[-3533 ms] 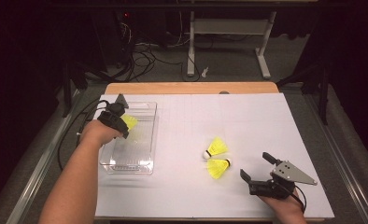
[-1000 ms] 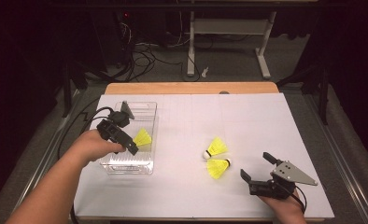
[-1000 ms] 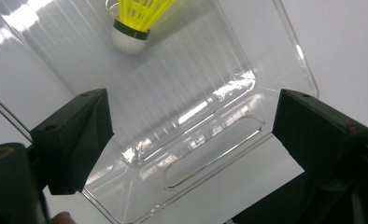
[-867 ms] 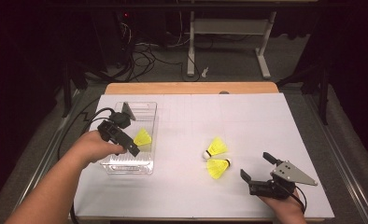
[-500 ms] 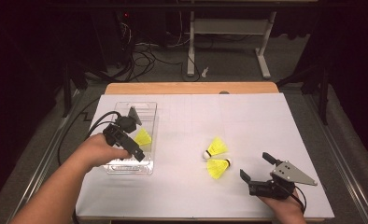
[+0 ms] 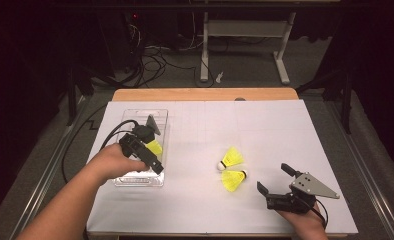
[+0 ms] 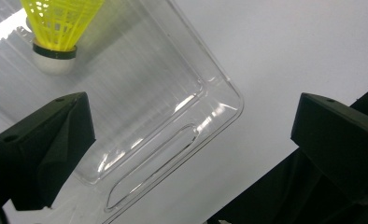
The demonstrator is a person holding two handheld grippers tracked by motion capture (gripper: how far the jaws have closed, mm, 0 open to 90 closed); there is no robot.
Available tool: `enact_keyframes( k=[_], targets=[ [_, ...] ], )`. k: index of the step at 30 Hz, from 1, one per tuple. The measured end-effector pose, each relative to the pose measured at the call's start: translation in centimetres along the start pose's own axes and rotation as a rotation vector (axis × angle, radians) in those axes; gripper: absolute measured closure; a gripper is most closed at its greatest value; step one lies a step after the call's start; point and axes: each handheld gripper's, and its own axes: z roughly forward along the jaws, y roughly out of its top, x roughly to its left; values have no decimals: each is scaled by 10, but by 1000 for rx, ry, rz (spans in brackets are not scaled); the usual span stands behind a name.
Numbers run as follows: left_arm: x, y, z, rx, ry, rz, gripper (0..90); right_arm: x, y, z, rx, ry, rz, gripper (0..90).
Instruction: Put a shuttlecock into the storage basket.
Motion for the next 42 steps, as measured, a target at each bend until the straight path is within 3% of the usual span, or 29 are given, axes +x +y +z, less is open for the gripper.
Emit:
enact_keyframes(
  k=[27,35,42],
  targets=[
    [-43,29,3,4,-26,97,8,0,0,2,3,8,-4,6],
    [-60,43,9,12,-39,139,8,-1,0,1,-3,0,11,6],
    [-66,49,16,11,-43,161,13,-1,-1,3,7,7,-3,6]
  ],
)
